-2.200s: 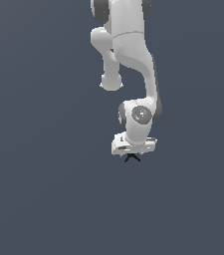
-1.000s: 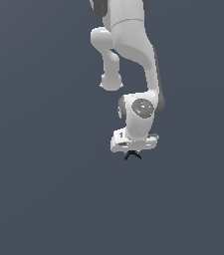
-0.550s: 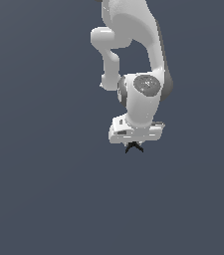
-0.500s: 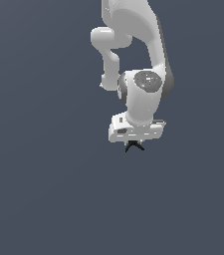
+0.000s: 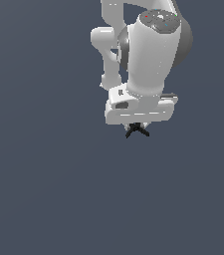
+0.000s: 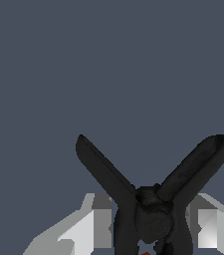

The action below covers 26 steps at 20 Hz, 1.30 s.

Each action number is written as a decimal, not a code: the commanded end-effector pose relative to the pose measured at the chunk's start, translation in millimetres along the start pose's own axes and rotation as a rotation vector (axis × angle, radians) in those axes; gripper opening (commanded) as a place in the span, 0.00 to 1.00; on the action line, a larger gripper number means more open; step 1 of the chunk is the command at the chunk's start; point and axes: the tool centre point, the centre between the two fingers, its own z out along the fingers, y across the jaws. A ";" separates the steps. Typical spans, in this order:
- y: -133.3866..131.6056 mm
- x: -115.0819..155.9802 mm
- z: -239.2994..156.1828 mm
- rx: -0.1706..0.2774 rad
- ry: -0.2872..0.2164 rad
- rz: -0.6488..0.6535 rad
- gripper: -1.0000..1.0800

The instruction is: Pick up the object and move it to a goal position.

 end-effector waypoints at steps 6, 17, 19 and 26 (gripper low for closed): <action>6.6 8.3 -80.4 0.000 -0.001 0.000 0.00; 13.4 19.4 -157.1 0.000 -0.001 0.001 0.00; 14.0 20.7 -164.4 0.000 -0.001 0.001 0.00; 15.1 23.8 -178.0 0.000 -0.001 0.001 0.00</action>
